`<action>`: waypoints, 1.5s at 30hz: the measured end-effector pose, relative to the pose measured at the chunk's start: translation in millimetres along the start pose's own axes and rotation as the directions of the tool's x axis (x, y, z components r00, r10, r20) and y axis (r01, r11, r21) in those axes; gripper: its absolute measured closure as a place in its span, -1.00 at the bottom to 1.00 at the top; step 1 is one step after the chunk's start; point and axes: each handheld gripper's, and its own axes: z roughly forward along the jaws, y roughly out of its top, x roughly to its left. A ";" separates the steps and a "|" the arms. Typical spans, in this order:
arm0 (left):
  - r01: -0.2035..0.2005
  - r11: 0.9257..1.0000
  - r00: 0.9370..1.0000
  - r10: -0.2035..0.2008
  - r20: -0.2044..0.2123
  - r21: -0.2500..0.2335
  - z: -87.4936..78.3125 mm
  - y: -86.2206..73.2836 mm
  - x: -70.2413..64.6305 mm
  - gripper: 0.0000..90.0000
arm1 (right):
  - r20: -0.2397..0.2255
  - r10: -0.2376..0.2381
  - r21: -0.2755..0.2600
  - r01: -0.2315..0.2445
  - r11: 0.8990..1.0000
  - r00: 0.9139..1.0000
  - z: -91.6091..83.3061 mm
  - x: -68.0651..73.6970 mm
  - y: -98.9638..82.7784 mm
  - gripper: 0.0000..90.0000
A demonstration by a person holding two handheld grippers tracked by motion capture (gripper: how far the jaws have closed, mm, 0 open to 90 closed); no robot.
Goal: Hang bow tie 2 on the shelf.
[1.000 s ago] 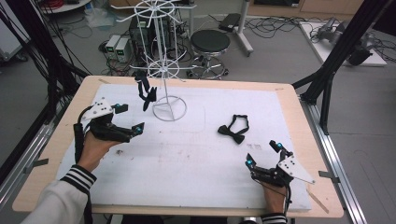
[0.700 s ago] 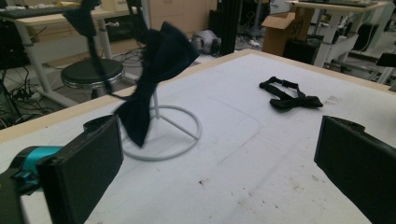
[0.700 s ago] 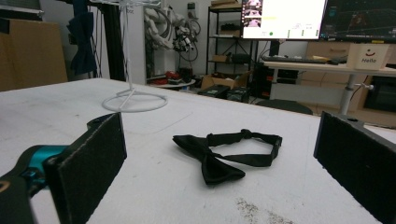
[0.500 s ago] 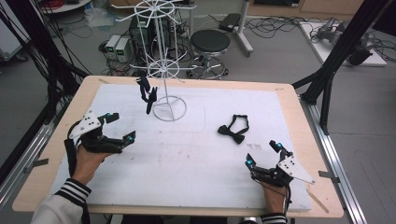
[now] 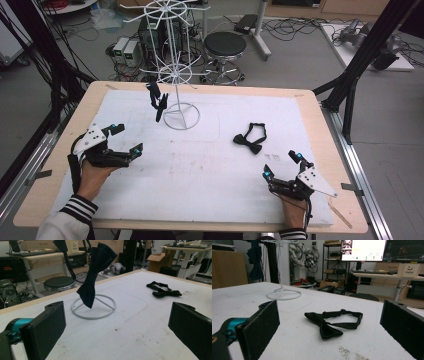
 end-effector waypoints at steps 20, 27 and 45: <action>0.002 1.000 1.000 -0.002 -0.018 -0.010 -2.9 -5.1 -0.2 -0.96 | 0.028 0.001 0.040 -0.002 0.999 1.000 3.7 -2.7 2.9 -0.96; 0.000 1.000 1.000 -0.001 -0.027 -0.013 -6.5 -9.2 -0.1 -0.96 | 0.017 0.015 0.042 -0.016 0.999 1.000 5.0 -9.1 14.1 -0.96; 0.018 0.999 0.998 -0.020 -0.053 -0.052 -21.5 -18.8 7.2 -0.96 | -0.062 -0.031 0.162 0.041 0.986 0.998 18.7 -26.3 54.4 -0.96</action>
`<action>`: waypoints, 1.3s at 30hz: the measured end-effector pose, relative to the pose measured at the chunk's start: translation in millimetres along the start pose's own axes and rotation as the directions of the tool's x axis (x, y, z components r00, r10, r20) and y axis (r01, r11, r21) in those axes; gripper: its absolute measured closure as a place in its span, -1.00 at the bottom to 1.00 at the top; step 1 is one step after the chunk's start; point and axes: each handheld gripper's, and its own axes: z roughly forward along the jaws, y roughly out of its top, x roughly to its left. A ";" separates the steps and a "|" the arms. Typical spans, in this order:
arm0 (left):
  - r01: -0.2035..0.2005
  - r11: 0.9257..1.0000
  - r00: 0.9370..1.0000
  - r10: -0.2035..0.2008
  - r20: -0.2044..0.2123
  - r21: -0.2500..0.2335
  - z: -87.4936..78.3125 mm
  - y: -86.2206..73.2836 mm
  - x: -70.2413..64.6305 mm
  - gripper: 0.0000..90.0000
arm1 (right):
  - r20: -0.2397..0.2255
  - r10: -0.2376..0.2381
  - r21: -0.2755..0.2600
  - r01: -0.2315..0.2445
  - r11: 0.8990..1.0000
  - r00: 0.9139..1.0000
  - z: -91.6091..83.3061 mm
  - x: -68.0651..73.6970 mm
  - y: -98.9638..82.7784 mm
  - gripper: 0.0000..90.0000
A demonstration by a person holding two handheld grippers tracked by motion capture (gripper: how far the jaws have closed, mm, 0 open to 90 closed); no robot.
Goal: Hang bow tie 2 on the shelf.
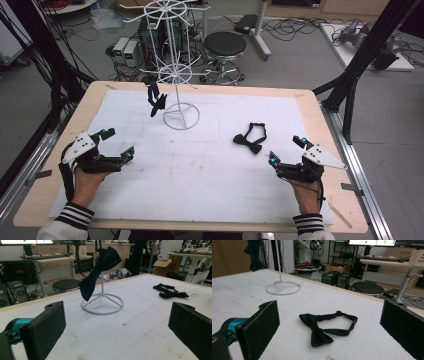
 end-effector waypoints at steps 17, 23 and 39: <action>0.009 1.000 1.000 -0.009 -0.006 -0.028 -5.4 -11.5 1.0 -0.96 | -0.141 -0.066 0.163 0.089 0.983 0.988 24.6 -14.1 38.8 -0.96; -0.002 0.999 1.000 0.002 -0.009 -0.033 -5.7 -11.5 0.3 -0.96 | -0.201 -0.082 0.222 0.127 0.967 0.976 36.5 -15.7 46.2 -0.96; -0.045 0.999 0.999 0.044 -0.022 -0.018 -5.5 -20.6 1.8 -0.96 | -0.327 -0.085 0.370 0.210 0.905 0.941 74.1 -19.6 58.5 -0.90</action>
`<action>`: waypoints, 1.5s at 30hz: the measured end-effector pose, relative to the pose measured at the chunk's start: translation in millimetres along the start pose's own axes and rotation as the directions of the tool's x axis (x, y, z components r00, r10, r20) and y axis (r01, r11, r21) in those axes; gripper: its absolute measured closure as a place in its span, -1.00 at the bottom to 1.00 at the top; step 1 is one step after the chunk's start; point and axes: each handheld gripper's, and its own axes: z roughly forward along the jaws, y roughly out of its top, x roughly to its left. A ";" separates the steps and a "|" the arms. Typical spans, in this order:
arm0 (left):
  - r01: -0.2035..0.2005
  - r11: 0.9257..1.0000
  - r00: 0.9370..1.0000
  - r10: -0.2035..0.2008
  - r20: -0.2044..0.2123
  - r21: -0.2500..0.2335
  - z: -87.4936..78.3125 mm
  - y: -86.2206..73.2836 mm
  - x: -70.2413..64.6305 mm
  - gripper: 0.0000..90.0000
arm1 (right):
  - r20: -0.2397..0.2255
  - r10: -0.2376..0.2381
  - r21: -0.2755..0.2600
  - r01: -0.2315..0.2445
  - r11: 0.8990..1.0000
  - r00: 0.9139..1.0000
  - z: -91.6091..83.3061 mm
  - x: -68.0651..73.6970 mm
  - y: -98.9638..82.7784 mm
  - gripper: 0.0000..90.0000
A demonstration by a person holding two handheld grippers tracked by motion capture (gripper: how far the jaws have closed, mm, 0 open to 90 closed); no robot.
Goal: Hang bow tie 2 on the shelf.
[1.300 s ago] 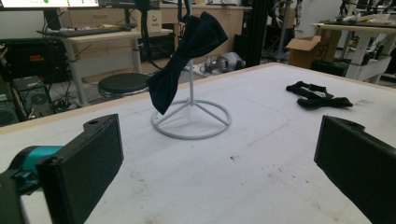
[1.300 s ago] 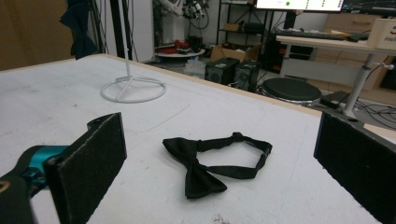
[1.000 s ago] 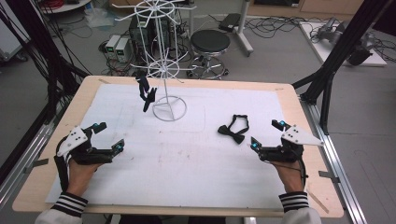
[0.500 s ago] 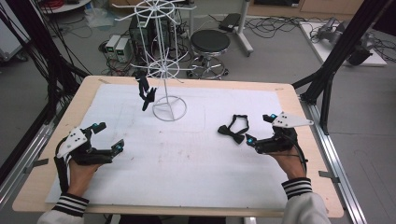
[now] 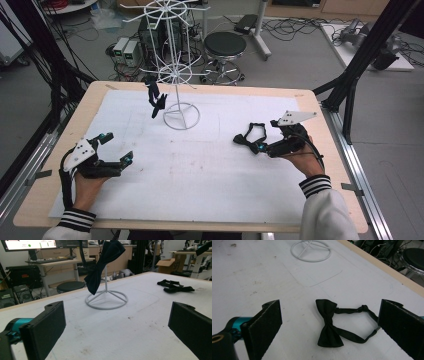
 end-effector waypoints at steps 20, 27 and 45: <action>0.005 1.000 1.000 -0.005 -0.003 0.005 4.0 -11.1 -0.8 -0.96 | -0.035 -0.036 0.184 0.042 0.982 0.999 29.9 -17.3 15.9 -0.89; 0.012 1.000 1.000 -0.012 -0.003 0.007 4.8 -14.4 -2.6 -0.96 | -0.047 -0.030 0.216 0.039 0.976 0.998 42.0 -19.3 14.5 -0.89; 0.010 1.000 1.000 -0.011 -0.016 -0.011 5.1 -18.4 -7.8 -0.96 | -0.103 0.002 0.322 0.032 0.946 0.995 72.6 -25.7 5.1 -0.68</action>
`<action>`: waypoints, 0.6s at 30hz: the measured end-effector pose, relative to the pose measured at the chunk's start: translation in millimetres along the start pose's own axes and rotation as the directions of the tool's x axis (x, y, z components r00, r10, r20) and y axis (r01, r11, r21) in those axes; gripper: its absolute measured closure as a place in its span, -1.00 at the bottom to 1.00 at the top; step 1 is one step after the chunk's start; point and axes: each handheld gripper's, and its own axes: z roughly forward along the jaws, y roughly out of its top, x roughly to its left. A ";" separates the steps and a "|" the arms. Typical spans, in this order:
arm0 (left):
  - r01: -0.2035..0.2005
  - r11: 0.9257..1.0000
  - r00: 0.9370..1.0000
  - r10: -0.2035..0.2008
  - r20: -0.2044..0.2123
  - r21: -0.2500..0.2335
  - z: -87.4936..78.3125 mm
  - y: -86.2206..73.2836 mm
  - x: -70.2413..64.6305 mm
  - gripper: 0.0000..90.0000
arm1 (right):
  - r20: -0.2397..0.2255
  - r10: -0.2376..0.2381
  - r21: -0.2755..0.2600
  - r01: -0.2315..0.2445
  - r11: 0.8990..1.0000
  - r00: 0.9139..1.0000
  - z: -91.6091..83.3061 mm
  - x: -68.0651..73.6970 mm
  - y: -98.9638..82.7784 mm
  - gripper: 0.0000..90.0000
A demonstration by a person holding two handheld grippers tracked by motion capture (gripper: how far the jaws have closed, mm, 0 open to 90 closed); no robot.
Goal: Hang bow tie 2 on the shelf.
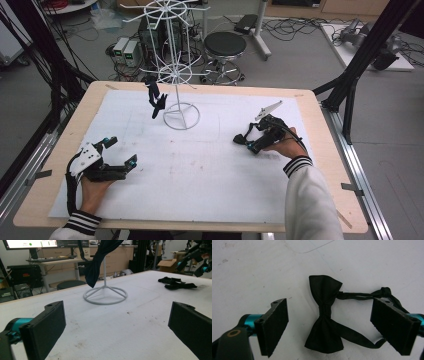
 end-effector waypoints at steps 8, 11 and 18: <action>-0.001 1.000 1.000 0.001 -0.004 -0.002 -0.2 -0.3 0.0 -0.96 | 0.003 0.003 0.041 -0.003 0.999 1.000 6.2 -2.8 -2.5 -0.67; -0.002 1.000 1.000 0.002 -0.006 -0.005 -0.3 -0.4 -0.1 -0.96 | -0.009 0.003 0.035 -0.003 0.999 1.000 6.4 -1.9 -2.2 -0.67; -0.001 1.000 1.000 0.001 -0.009 -0.008 -0.8 -0.7 -0.1 -0.96 | -0.021 0.002 0.066 0.000 0.998 1.000 13.4 -0.3 -1.6 -0.55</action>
